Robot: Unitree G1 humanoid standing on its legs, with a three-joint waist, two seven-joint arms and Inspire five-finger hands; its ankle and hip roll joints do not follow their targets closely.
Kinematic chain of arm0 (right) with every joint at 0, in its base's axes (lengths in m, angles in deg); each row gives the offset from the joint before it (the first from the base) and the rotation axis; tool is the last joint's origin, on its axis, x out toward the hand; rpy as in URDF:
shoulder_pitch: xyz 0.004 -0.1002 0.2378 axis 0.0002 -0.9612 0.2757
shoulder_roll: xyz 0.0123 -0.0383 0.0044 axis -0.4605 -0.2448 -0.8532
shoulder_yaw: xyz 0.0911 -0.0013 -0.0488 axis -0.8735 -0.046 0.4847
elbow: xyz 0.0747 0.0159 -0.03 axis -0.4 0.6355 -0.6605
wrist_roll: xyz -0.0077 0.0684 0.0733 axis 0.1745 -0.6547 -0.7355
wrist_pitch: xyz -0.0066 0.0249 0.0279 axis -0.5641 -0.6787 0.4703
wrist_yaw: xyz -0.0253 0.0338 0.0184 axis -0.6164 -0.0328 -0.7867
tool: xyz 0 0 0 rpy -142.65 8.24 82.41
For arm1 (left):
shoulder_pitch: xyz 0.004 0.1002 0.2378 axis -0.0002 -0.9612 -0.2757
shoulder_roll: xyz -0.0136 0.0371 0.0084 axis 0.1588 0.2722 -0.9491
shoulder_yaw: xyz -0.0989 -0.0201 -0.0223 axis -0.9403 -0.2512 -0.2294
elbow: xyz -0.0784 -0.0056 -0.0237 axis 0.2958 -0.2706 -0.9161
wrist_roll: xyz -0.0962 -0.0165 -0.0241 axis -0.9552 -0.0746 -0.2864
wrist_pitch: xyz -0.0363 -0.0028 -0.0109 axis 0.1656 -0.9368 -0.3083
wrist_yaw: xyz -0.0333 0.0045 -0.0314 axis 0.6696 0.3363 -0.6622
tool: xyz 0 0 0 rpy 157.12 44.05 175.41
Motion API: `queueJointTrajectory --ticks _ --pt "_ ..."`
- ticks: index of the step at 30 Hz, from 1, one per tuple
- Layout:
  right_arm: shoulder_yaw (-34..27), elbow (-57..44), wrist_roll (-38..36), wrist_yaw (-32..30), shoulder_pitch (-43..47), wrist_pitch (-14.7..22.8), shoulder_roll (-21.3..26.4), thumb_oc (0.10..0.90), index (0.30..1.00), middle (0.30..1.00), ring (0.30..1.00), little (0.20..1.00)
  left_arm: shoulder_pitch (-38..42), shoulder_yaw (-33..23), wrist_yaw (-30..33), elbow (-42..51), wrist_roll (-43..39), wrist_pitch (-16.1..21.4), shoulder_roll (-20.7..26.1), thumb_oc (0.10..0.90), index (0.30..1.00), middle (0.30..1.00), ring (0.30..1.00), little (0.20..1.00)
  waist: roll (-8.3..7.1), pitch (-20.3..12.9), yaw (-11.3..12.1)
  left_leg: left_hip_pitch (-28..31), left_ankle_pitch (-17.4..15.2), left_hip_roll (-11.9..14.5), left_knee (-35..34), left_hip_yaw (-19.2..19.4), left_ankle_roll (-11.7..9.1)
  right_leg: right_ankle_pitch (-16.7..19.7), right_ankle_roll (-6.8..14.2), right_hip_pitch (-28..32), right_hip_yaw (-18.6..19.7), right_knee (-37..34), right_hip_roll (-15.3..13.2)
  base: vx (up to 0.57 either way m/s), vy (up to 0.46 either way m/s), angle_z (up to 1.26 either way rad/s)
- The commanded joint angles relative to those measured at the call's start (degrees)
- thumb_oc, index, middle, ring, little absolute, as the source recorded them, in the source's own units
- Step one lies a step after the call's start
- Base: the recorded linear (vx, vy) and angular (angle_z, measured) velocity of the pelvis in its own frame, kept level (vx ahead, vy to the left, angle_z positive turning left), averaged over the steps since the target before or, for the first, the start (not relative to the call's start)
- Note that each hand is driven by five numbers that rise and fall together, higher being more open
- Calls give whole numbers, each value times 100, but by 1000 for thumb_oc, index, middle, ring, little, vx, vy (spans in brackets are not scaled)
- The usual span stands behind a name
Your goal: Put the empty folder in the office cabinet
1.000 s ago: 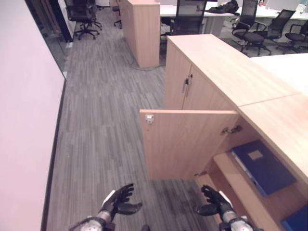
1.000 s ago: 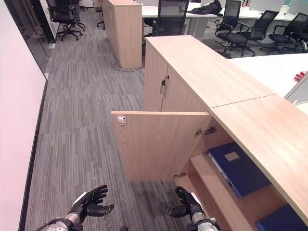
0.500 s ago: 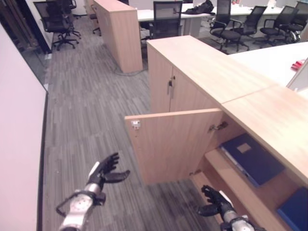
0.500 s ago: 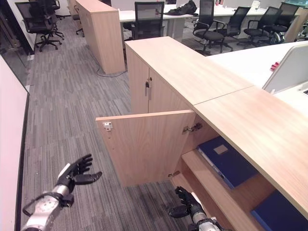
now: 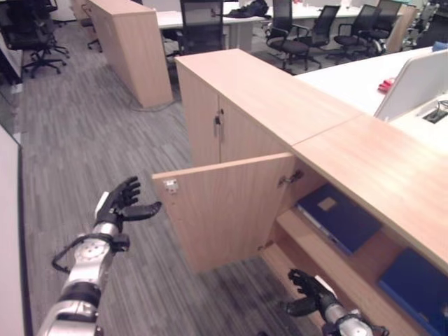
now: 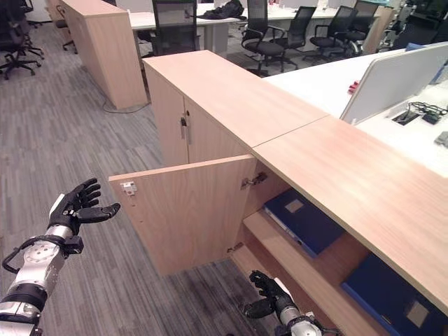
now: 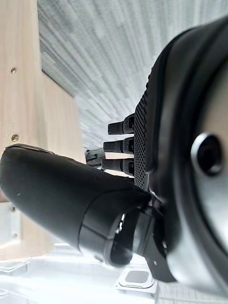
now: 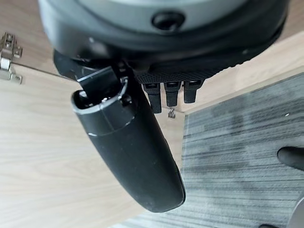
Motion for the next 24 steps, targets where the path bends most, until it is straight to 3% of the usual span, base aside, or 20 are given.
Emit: queueJointTrajectory --ticks 1,8,24 --pt "97 -331 2 21 335 336 401 800 900 900 900 900 1303 -83 51 -223 -254 527 480 800 900 900 900 900 327 -172 -3 479 -538 227 -7 -141 -347 -467 724 122 -101 409 -298 11 21 -13" --pt "85 -265 9 13 305 316 349 800 900 900 900 900 1624 132 53 -324 -219 504 342 800 900 900 900 900 268 -178 -103 527 -582 245 -7 12 -334 -398 774 71 -12 391 -299 8 22 -14" --pt "79 -344 130 -5 308 301 334 800 900 900 900 900 1495 919 -137 136 284 479 -422 800 900 900 900 900 182 -156 -168 566 -627 204 -7 13 -286 -382 781 94 -19 390 -326 0 7 -2"
